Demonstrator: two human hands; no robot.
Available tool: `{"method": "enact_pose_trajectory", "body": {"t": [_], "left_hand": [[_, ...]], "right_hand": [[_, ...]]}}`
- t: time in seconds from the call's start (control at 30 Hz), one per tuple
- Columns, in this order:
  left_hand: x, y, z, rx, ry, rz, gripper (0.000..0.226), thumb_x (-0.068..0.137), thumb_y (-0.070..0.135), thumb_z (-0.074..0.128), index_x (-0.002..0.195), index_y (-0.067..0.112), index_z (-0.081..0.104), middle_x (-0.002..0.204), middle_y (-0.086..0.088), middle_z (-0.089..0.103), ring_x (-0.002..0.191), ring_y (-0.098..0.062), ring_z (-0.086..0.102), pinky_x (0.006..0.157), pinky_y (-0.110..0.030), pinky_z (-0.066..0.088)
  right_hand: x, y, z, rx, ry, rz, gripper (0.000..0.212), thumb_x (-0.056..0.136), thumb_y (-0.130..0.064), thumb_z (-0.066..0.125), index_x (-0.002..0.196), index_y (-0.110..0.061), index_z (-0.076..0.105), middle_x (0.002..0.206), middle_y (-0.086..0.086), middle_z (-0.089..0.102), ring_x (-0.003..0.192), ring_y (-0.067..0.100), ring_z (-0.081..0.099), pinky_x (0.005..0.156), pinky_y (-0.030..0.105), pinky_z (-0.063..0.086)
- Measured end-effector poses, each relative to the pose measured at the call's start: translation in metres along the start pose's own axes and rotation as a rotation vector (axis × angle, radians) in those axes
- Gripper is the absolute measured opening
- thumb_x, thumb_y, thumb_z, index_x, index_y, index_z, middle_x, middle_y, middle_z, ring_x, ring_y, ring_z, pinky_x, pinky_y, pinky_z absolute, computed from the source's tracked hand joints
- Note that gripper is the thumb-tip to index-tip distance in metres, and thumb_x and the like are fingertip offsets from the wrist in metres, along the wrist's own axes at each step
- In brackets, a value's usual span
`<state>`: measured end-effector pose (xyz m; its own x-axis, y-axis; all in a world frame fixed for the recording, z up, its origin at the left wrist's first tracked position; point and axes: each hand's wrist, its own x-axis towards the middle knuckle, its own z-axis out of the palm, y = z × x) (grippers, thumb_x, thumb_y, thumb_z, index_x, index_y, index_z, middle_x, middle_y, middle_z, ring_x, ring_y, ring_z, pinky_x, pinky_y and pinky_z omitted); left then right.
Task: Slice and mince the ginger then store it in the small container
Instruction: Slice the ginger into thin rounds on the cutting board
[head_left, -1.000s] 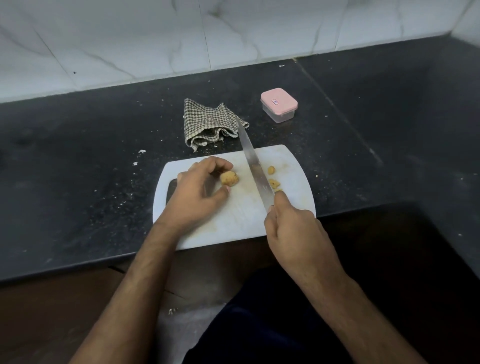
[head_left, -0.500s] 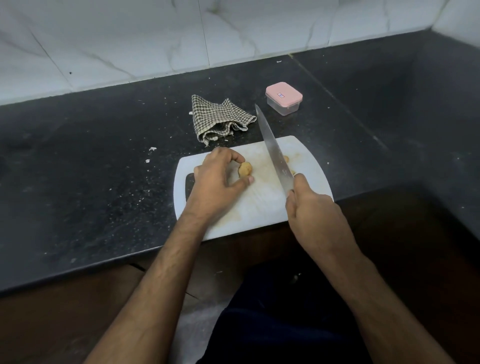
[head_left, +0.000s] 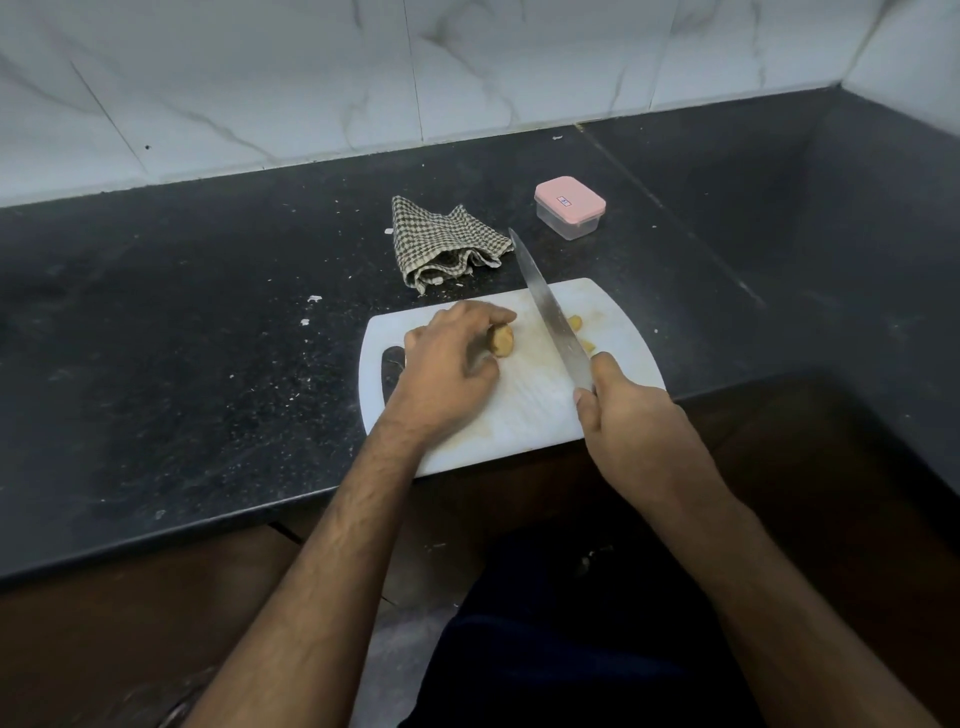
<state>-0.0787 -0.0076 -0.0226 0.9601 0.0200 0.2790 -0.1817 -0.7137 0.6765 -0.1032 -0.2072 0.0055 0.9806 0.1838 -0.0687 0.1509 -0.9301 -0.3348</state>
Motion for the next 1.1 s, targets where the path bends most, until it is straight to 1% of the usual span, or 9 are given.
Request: {"method": "enact_pose_trajectory", "body": {"t": [0.1,0.23,0.37,0.43,0.63,0.8,0.93,1.03,1.1], "left_hand": [[-0.001,-0.002,0.003,-0.034,0.034,-0.057,0.041,0.087,0.015,0.071,0.12,0.038,0.064,0.115,0.021,0.061,0.116,-0.003,0.053,0.112,-0.045,0.031],[0.001,-0.004,0.006,-0.081,0.104,-0.084,0.03,0.081,0.033,0.082,0.104,0.038,0.063,0.104,0.021,0.06,0.106,-0.005,0.055,0.101,-0.05,0.045],[-0.003,0.002,0.001,-0.079,0.017,-0.059,0.039,0.084,0.027,0.079,0.117,0.035,0.059,0.115,0.024,0.06,0.113,0.006,0.051,0.111,-0.048,0.037],[-0.004,0.002,0.001,-0.07,-0.024,-0.028,0.039,0.086,0.022,0.073,0.119,0.036,0.057,0.116,0.022,0.062,0.114,0.001,0.055,0.112,-0.05,0.037],[-0.002,-0.001,0.003,-0.153,0.045,-0.059,0.027,0.088,0.014,0.077,0.11,0.028,0.068,0.105,0.014,0.065,0.099,-0.005,0.062,0.094,-0.035,0.054],[0.0,0.003,0.003,-0.015,0.037,-0.039,0.025,0.087,0.019,0.078,0.108,0.025,0.066,0.102,0.013,0.066,0.096,-0.005,0.06,0.091,-0.03,0.052],[-0.001,0.012,0.006,0.087,-0.063,-0.051,0.034,0.092,0.018,0.072,0.124,0.022,0.062,0.116,0.005,0.065,0.108,-0.013,0.058,0.099,-0.034,0.048],[-0.007,0.011,0.014,0.083,0.071,-0.001,0.027,0.093,0.006,0.065,0.119,0.015,0.065,0.113,0.0,0.068,0.106,-0.018,0.061,0.098,-0.039,0.049],[-0.01,0.011,0.015,0.073,0.118,-0.003,0.026,0.093,0.005,0.066,0.119,0.012,0.068,0.113,0.0,0.067,0.104,-0.016,0.062,0.098,-0.032,0.049]], "right_hand": [[-0.001,0.0,0.0,0.004,-0.007,0.005,0.028,0.105,-0.037,0.034,0.129,-0.022,0.034,0.08,-0.002,0.054,0.082,0.024,0.062,0.077,0.048,0.057],[-0.001,0.0,-0.003,0.011,-0.023,0.015,0.027,0.106,-0.037,0.032,0.129,-0.022,0.034,0.081,-0.002,0.055,0.082,0.023,0.062,0.078,0.047,0.057],[-0.006,-0.004,-0.009,0.038,-0.068,0.009,0.022,0.106,-0.033,0.035,0.122,-0.019,0.04,0.093,0.005,0.061,0.086,0.023,0.061,0.079,0.044,0.055],[-0.012,-0.007,-0.011,0.045,-0.088,0.008,0.021,0.105,-0.031,0.036,0.119,-0.017,0.044,0.096,0.005,0.062,0.086,0.021,0.062,0.079,0.042,0.056],[-0.026,-0.022,-0.019,0.12,-0.156,0.052,0.018,0.107,-0.026,0.032,0.103,-0.014,0.045,0.085,0.007,0.057,0.052,0.023,0.067,0.05,0.039,0.059],[-0.026,-0.021,-0.021,0.066,-0.132,0.013,0.015,0.105,-0.025,0.035,0.103,-0.015,0.046,0.086,0.003,0.058,0.061,0.016,0.061,0.065,0.039,0.06],[-0.028,-0.022,-0.019,0.059,-0.156,0.0,0.015,0.106,-0.027,0.036,0.105,-0.017,0.047,0.087,0.001,0.057,0.07,0.017,0.063,0.068,0.037,0.06],[-0.03,-0.023,-0.019,0.065,-0.128,-0.033,0.014,0.105,-0.026,0.036,0.104,-0.017,0.047,0.086,0.0,0.057,0.071,0.016,0.062,0.067,0.036,0.059],[-0.029,-0.022,-0.019,0.057,-0.109,-0.044,0.014,0.106,-0.026,0.036,0.105,-0.018,0.047,0.086,-0.001,0.057,0.073,0.015,0.061,0.067,0.033,0.058]]}}
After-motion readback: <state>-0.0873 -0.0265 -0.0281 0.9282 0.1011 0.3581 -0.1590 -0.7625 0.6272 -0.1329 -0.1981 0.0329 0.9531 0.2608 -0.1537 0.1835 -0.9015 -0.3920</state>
